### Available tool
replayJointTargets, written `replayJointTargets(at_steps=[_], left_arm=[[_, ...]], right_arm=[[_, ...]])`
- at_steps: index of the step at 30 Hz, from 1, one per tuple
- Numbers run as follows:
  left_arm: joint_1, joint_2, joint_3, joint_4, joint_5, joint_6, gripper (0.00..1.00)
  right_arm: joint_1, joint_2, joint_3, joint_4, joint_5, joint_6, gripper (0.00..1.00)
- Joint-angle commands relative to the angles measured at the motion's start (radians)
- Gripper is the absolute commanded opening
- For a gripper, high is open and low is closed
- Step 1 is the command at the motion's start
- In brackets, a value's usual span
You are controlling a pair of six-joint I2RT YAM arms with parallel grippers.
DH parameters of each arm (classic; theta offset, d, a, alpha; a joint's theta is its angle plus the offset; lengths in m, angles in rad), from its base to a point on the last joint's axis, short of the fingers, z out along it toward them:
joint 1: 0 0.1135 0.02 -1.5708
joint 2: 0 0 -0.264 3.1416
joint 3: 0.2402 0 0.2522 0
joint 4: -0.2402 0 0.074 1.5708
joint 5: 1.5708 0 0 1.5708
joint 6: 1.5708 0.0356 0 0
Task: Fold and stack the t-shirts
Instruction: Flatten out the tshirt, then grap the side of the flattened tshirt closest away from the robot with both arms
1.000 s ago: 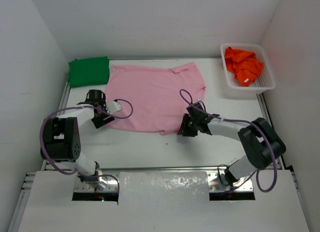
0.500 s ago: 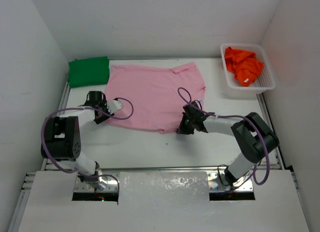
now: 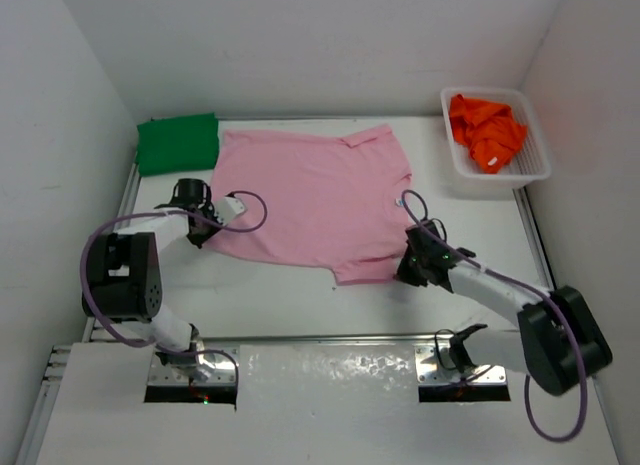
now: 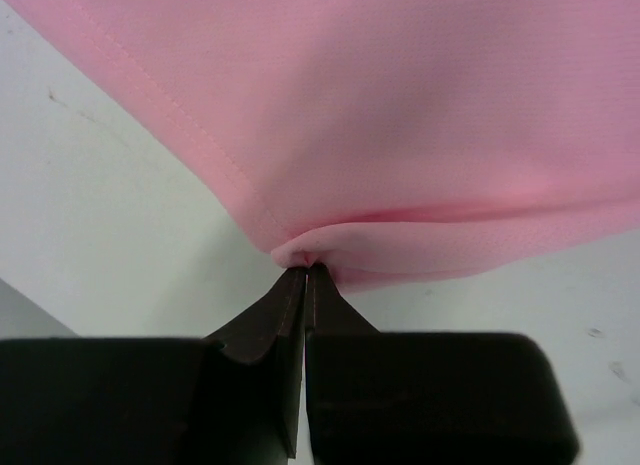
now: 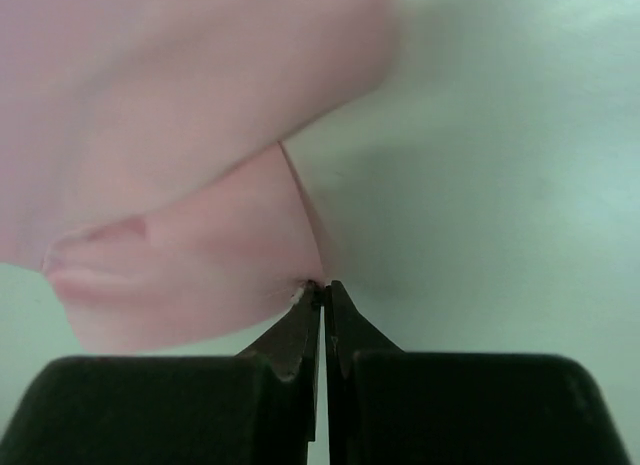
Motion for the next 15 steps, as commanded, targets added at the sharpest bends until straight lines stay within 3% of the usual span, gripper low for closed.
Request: replayJointTargets(at_steps=[1,5,7,8,9,12,15], left_arm=[[0.000,-0.067,0.033,-0.092,0.114,-0.031,0.00],[-0.003,-0.089,0.007,-0.156,0.172,-0.011,0.00],[-0.010,-0.098,-0.015,-0.175,0.185,-0.003,0.00],[-0.011,-0.103,-0.021,-0.179,0.183,0.006,0.00],[-0.016,-0.112,-0.030,-0.181,0.174,0.007,0.00],[-0.016,-0.129,-0.056,-0.179,0.154,0.009,0.00],[-0.019,-0.133,-0.067,-0.178,0.145,0.000,0.00]], right_arm=[[-0.028,-0.151,-0.049,-0.148,0.029,-0.038,0.00],[-0.031,-0.213,-0.013,-0.258,-0.011,-0.118,0.00],[-0.032,-0.147,0.029,-0.309,-0.052,-0.178,0.21],[-0.031,-0.126,0.063,-0.344,-0.074,-0.196,0.41],[-0.031,-0.112,0.073,-0.352,-0.074,-0.212,0.48],[-0.029,-0.118,0.078,-0.305,-0.061,-0.209,0.56],[-0.023,-0.058,0.097,-0.274,-0.039,-0.219,0.57]])
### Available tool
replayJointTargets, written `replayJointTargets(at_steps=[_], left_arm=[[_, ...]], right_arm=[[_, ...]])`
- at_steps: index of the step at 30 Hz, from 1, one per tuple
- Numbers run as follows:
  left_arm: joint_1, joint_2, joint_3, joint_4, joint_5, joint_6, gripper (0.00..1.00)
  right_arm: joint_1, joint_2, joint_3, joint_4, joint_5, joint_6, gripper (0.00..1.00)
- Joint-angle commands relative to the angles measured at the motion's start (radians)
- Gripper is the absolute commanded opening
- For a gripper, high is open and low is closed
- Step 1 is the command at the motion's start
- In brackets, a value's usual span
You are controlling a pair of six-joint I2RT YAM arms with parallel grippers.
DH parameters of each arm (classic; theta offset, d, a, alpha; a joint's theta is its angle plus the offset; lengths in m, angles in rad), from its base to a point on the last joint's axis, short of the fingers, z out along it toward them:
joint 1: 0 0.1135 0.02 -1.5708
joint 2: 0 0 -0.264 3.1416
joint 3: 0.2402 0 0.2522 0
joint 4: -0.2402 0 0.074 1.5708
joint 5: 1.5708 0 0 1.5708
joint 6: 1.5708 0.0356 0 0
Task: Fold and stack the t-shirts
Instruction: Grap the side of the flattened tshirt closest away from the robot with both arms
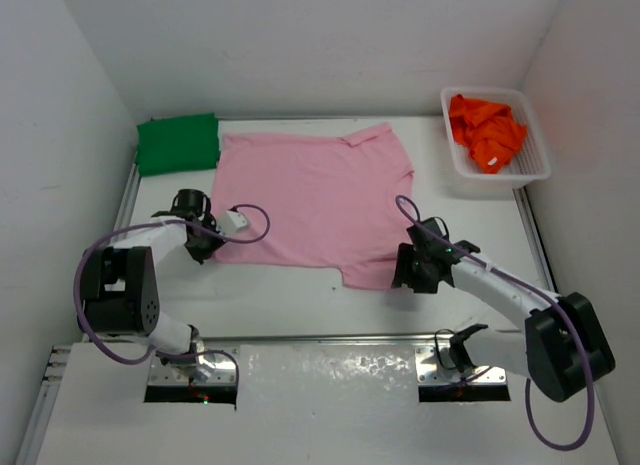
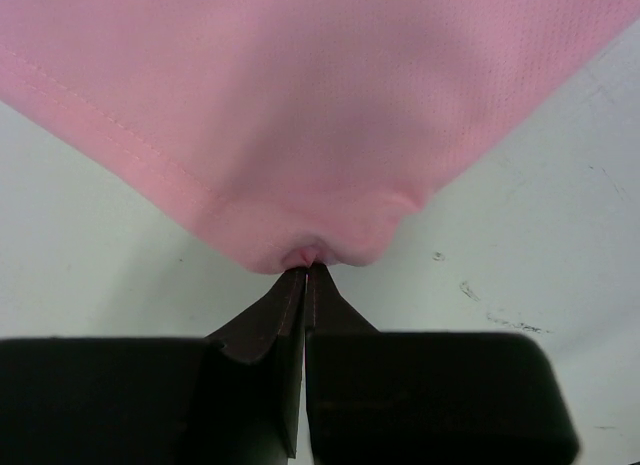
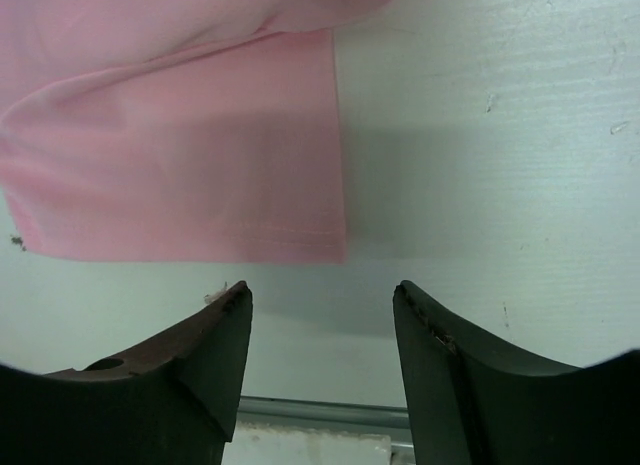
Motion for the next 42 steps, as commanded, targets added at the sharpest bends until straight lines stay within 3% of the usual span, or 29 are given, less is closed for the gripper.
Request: replayJointTargets(at_steps=[1,6,9,13,15,18,19,20,21,25,30,39,42], left_arm=[[-0.010,-0.037,-0.008,-0.009,0.014,0.003,0.00],[-0.010,-0.034,-0.002,-0.001,-0.007,-0.009,0.00],[-0.010,-0.032,0.000,-0.001,-0.012,-0.009,0.00],[-0.010,-0.026,0.000,0.010,-0.025,-0.014,0.00],[-0.008,-0.026,0.003,0.008,-0.030,-0.013,0.00],[-0.010,-0.026,0.006,0.007,-0.035,-0.011,0.00],[-0.010,-0.025,0.006,0.005,-0.035,-0.009,0.00],[-0.010,-0.026,0.006,0.005,-0.035,-0.009,0.00],[-0.010,-0.026,0.006,0.008,-0.035,-0.008,0.00],[-0.010,-0.023,0.008,0.010,-0.033,-0.009,0.00],[-0.008,-0.025,0.009,0.010,-0.041,-0.011,0.00],[-0.010,-0.032,0.006,0.016,-0.045,-0.013,0.00],[-0.010,-0.032,0.009,0.022,-0.055,-0.022,0.00]], right_arm=[[0.013,0.091,0.052,0.029,0.010,-0.035,0.57],[0.081,0.189,0.040,0.124,0.028,0.005,0.53],[0.081,0.208,0.006,0.150,0.057,0.021,0.40],[0.081,0.225,-0.020,0.173,0.100,0.028,0.15],[0.082,0.222,-0.017,0.170,0.102,0.022,0.10],[0.079,0.203,0.002,0.141,0.062,-0.005,0.17],[0.082,0.191,0.011,0.117,0.041,-0.013,0.26],[0.081,0.179,0.022,0.092,0.015,-0.025,0.50],[0.081,0.159,0.031,0.069,0.013,-0.031,0.55],[0.081,0.047,0.112,-0.050,0.079,-0.056,0.62],[0.079,0.102,0.151,-0.037,0.107,-0.051,0.63],[0.081,0.255,0.024,0.138,0.101,0.004,0.58],[0.082,0.272,-0.021,0.173,0.071,0.027,0.24]])
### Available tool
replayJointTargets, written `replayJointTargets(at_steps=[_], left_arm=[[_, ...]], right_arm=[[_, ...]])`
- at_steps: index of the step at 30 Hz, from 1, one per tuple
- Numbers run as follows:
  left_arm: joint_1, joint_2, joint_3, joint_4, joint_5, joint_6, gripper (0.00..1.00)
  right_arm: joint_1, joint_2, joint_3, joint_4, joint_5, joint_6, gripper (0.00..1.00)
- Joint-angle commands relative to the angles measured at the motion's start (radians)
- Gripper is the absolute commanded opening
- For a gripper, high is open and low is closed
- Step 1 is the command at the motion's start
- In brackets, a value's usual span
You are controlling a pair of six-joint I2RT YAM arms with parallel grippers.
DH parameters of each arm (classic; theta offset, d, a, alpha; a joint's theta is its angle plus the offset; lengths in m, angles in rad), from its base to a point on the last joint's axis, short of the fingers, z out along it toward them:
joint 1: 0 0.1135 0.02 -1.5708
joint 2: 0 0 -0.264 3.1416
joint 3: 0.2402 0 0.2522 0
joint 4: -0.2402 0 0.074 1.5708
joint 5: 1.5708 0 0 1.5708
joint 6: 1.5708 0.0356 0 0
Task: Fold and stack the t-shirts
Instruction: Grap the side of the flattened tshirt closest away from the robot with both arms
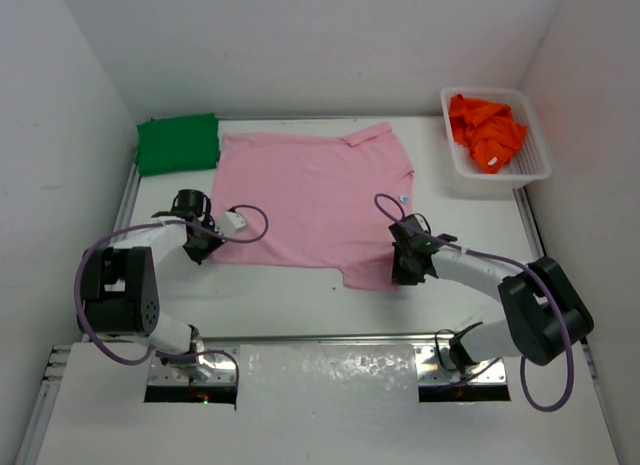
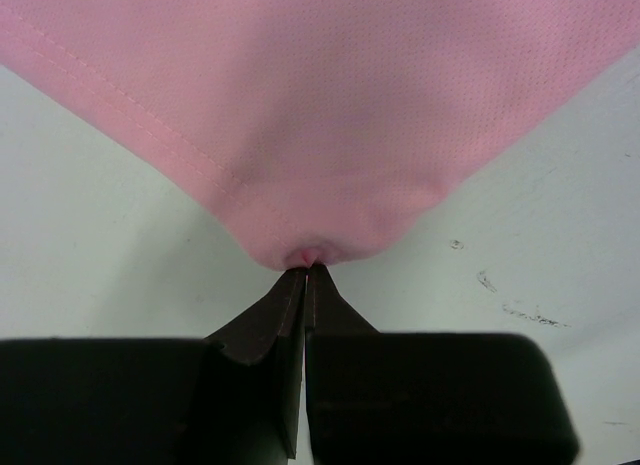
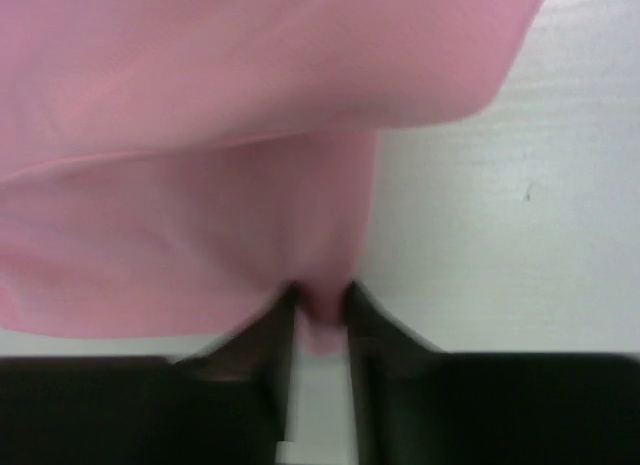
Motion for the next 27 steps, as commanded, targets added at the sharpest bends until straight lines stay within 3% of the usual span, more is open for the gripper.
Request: replayJointTargets(at_steps=[1,3,9,18,22,25,27], left_arm=[[-0.007,-0.030,0.021,0.029,-0.005,-0.015,0.00],[-0.007,-0.034,0.027,0.021,-0.012,-0.026,0.00],[-0.007,-0.072,0.046,-0.060,-0.088,-0.047,0.00],[-0.007,-0.206,0.065,-0.275,-0.024,-0.090,0.00],[-0.009,-0.220,0.133,-0.344,0.027,-0.124,0.00],[-0.009,-0.197,0.205,-0.309,0.036,-0.159,0.00],[-0.007,-0.163,0.271,-0.284,0.039,-0.176,0.00]], right_arm=[[0.003,0.046,-0.086,0.057,-0.026,0.044,0.08],[0.003,-0.001,-0.103,0.034,-0.015,0.053,0.00],[0.002,-0.238,-0.113,-0.105,0.058,0.031,0.00],[0.057,-0.460,-0.071,-0.289,0.083,-0.007,0.00],[0.049,-0.452,0.080,-0.364,0.137,-0.090,0.00],[-0.027,-0.347,0.257,-0.353,0.051,-0.185,0.00],[-0.120,-0.284,0.290,-0.314,-0.048,-0.237,0.00]])
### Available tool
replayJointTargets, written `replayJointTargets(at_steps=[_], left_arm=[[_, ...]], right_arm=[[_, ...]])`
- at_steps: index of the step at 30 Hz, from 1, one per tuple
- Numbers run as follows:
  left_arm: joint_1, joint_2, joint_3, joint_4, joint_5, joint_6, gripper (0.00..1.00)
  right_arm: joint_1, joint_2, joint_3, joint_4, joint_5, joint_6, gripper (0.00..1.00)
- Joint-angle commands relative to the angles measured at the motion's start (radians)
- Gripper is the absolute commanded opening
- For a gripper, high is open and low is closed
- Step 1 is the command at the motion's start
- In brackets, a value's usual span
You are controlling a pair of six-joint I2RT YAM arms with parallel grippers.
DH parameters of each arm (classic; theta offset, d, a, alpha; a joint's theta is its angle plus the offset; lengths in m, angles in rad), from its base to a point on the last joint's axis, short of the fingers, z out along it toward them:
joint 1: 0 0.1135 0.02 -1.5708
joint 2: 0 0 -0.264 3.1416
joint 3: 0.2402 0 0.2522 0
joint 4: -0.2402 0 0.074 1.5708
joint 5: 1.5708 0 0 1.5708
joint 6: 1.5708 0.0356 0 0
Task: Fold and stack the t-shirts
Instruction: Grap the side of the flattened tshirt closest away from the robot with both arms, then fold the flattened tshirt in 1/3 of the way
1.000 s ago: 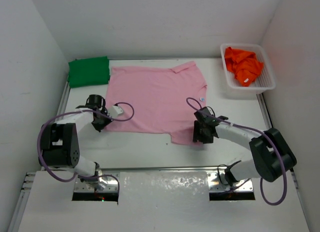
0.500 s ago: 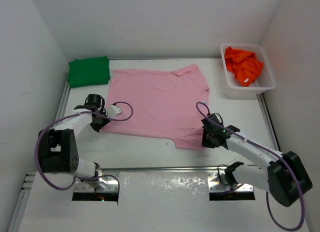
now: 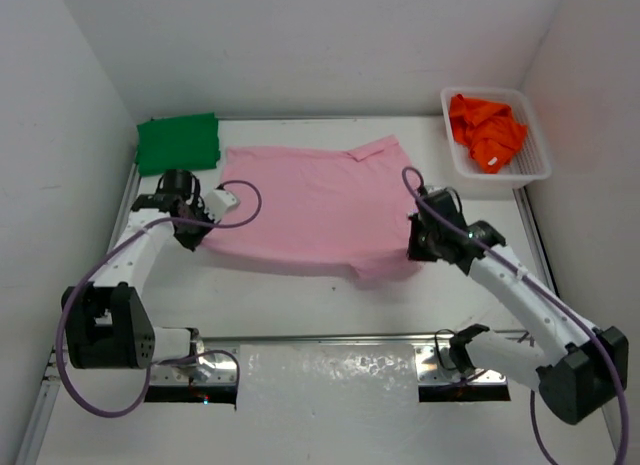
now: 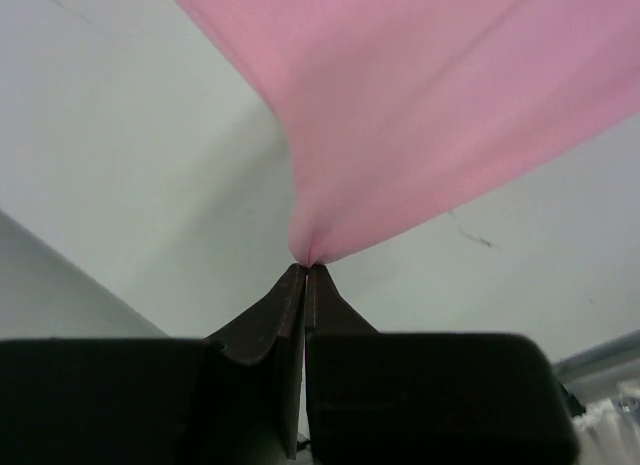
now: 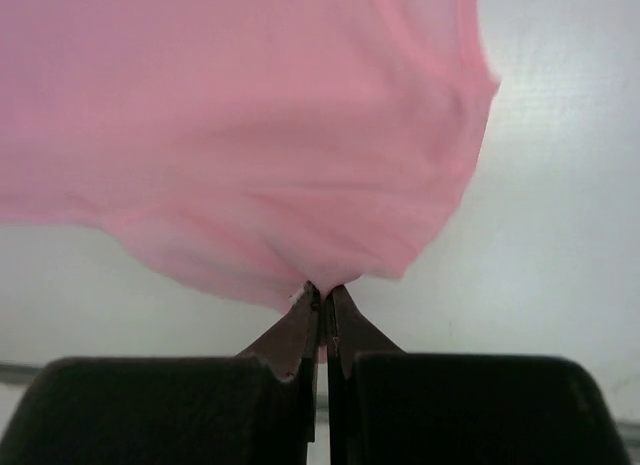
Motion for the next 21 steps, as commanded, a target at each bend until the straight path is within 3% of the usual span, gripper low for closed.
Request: replayJointTargets(at_steps=[1,10,14,21], left_arm=[[-0.006,0.046,0.121,0.039,0.031,-0.067,0.00],[-0.004,0.429,0.362,0.100,-0.038,-0.168,0.00],[-0.006,0.504,0.474,0.126,-0.048,-0.211,0.00],[-0.006,0.596,0.533,0.162,-0.064,-0.237,0.00]], right_arm=[[-0.114,0.108,0.113,0.070,-0.092,-0.131,0.00],[-0.151,0.455,0.315,0.279,-0.011,-0.309,0.00],[-0.186,0.551,0.383,0.303,0.012,-0.358,0.00],[-0.220,0.698,0.464,0.351,-0.048,-0.425,0.00]])
